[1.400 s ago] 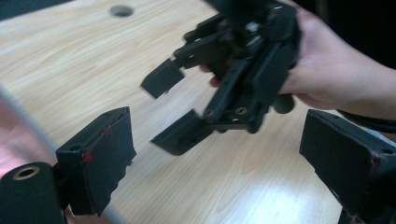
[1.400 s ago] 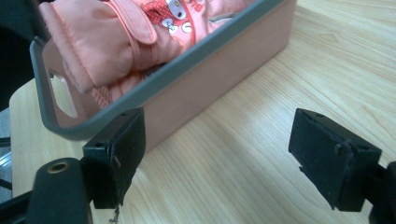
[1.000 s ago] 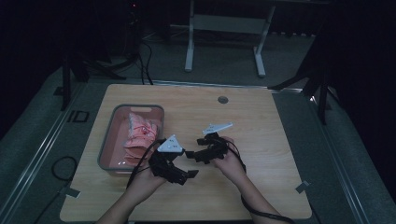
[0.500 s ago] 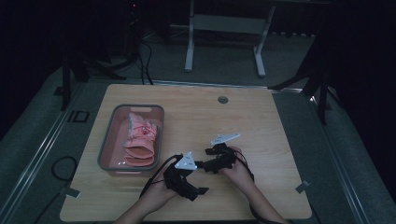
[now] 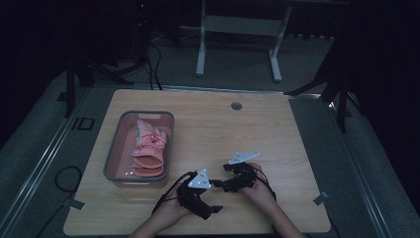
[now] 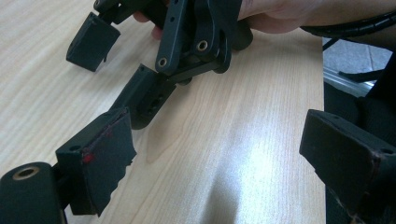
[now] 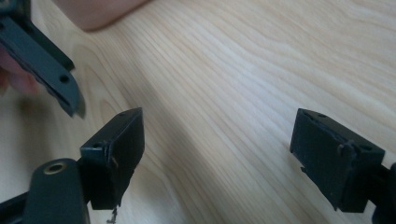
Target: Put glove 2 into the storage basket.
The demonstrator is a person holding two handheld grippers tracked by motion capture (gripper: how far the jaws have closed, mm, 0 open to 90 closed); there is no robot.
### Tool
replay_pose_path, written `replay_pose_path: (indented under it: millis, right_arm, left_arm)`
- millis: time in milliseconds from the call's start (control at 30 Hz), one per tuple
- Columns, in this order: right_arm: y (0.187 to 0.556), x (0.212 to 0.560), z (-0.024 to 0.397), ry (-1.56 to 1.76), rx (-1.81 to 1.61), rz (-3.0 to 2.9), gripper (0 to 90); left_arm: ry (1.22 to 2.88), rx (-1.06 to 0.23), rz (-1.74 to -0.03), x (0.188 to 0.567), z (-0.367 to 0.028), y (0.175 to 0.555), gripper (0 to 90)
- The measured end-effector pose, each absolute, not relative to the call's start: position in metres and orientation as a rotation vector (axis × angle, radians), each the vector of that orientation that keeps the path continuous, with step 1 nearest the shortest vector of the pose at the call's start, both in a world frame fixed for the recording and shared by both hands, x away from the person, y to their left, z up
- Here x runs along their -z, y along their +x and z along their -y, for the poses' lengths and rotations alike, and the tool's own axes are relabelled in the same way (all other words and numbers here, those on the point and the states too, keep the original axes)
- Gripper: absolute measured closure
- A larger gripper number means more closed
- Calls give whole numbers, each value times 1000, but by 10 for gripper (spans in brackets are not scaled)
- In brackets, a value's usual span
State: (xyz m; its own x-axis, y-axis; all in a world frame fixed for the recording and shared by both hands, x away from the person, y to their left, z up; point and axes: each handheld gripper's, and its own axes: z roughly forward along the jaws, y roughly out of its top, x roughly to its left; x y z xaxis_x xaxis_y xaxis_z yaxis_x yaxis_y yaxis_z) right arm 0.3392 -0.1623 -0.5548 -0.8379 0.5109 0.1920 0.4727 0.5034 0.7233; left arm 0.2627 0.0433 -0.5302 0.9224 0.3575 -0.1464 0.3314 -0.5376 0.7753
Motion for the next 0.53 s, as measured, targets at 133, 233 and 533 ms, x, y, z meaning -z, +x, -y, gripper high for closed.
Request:
replay_pose_path:
  millis: [133, 233, 533]
  right_arm:
    - [339, 559, 165, 872, -1254, -2672, 176]
    - [339, 558, 167, 877, -1270, -2657, 173]
    - [339, 558, 168, 870, -1281, -2630, 169]
  left_arm:
    - [2191, -35, -485, 535, -42, 262, 101]
    - [2198, -15, -467, 539, -40, 261, 101]
    - [2202, -2, -459, 542, -38, 261, 101]
